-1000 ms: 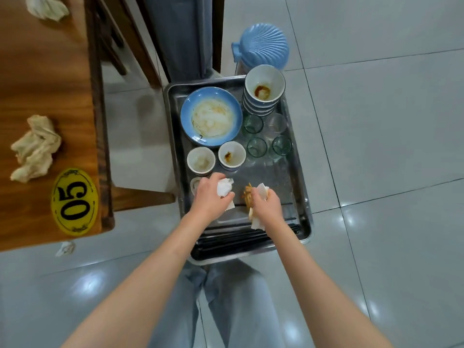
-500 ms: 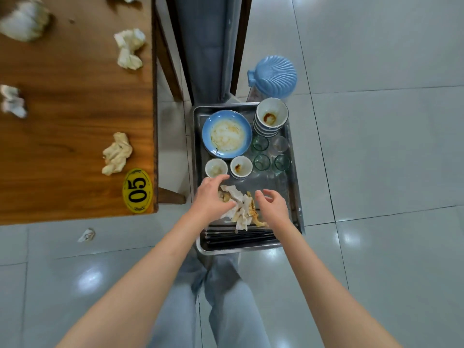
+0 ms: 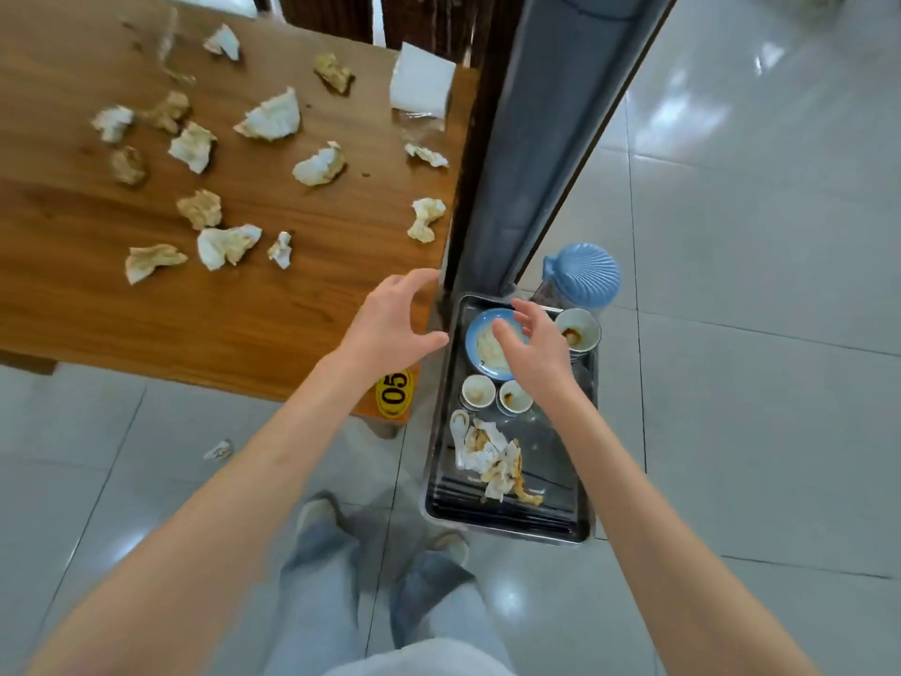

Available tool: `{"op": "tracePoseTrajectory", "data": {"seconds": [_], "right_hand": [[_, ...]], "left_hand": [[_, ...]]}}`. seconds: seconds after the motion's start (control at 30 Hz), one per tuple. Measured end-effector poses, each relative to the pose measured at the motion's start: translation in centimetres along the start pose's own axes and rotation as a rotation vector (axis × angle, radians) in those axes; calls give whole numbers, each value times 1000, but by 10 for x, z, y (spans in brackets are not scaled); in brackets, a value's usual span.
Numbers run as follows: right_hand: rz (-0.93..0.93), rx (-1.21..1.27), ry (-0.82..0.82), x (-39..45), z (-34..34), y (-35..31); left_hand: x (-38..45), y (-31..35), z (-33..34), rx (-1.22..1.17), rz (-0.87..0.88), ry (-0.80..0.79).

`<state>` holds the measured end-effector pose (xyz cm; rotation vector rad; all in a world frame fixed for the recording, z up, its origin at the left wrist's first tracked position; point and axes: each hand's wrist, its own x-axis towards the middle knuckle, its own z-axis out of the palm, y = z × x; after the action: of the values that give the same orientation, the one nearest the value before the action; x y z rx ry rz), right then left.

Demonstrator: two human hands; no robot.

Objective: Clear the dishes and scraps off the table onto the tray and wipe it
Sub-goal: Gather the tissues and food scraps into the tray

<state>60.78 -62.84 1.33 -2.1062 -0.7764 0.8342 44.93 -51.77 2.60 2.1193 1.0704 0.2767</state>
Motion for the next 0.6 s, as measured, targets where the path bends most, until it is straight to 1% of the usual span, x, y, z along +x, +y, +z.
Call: {"op": "tracePoseTrajectory", "data": {"seconds": [0.17, 0.27, 0.4, 0.5, 0.6], "right_hand": [[-106, -131, -91, -8, 45, -47], [-114, -181, -131, -9, 82, -66], [-33, -230, -150, 3, 128, -81], [25, -356, -80, 19, 157, -86], [122, -426, -18, 35, 178, -89]], "left_hand": [[-8, -45, -60, 29, -98, 88], [-6, -83, -86, 64, -149, 121], [14, -136, -109, 154, -203, 103], [36, -177, -122, 283, -211, 115], [57, -214, -131, 365, -186, 66]]}}
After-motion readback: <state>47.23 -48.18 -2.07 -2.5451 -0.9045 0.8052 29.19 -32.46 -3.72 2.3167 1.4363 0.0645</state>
